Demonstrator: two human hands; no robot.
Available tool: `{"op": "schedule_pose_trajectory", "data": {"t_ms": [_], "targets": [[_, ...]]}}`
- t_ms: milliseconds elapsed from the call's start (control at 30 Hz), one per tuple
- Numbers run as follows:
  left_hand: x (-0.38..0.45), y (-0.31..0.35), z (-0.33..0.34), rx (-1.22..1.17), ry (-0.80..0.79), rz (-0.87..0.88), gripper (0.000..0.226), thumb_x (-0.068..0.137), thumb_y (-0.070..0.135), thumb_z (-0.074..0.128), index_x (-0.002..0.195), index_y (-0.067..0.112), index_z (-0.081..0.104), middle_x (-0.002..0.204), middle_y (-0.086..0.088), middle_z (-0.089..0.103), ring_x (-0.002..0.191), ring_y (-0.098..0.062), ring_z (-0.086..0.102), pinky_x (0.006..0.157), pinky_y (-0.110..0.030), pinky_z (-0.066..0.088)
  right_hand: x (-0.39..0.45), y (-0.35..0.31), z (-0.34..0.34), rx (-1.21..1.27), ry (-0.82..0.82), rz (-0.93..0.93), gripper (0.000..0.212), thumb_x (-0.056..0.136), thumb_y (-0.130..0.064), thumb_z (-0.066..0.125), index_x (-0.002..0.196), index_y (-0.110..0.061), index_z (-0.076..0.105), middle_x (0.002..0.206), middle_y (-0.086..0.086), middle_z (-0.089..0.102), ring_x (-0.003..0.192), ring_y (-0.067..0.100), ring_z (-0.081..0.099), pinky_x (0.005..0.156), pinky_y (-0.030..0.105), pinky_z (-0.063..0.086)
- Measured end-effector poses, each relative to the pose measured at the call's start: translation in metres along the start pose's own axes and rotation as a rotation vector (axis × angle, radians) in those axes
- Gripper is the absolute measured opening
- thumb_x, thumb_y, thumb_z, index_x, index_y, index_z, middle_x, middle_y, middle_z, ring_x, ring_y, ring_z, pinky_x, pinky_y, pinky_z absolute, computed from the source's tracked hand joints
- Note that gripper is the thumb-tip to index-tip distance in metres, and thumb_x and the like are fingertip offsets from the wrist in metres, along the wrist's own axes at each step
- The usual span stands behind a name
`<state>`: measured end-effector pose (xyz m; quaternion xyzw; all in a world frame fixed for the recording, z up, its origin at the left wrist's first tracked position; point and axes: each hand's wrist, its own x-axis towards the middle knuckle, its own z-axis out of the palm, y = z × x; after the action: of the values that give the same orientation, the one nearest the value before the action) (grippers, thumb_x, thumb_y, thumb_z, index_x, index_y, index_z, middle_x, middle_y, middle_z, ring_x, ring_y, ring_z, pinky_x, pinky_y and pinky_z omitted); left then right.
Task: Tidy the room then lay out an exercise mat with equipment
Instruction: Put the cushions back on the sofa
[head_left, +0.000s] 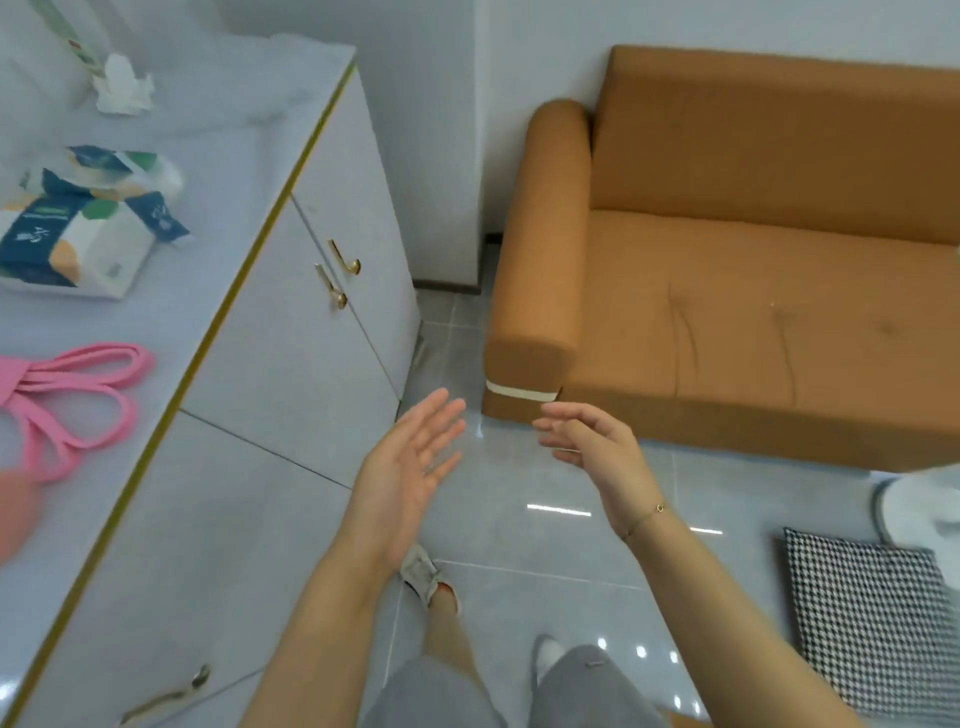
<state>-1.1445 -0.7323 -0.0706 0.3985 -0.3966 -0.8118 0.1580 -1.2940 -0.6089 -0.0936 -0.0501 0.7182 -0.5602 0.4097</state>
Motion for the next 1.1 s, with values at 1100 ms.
{"op": "schedule_pose_trajectory", "data": {"t_ms": [1100], "targets": [[-0.155,-0.471,0.140,0.582,-0.309,-0.573,0.021,0.095,0.011,0.050,0.113,0.013,0.060,0.111,-0.003,0.067,0.106,-0.018,0.061,0.087,-0.029,0.046,-0.280,0.419,-0.318,0.395,0.625,0.438,0.026,0.094,-0.002,0.043,0.090,-0.013,0.066,0.087,0.007,0.069,0.071,0.015,0.062,0.068,0.023,0.048]]}}
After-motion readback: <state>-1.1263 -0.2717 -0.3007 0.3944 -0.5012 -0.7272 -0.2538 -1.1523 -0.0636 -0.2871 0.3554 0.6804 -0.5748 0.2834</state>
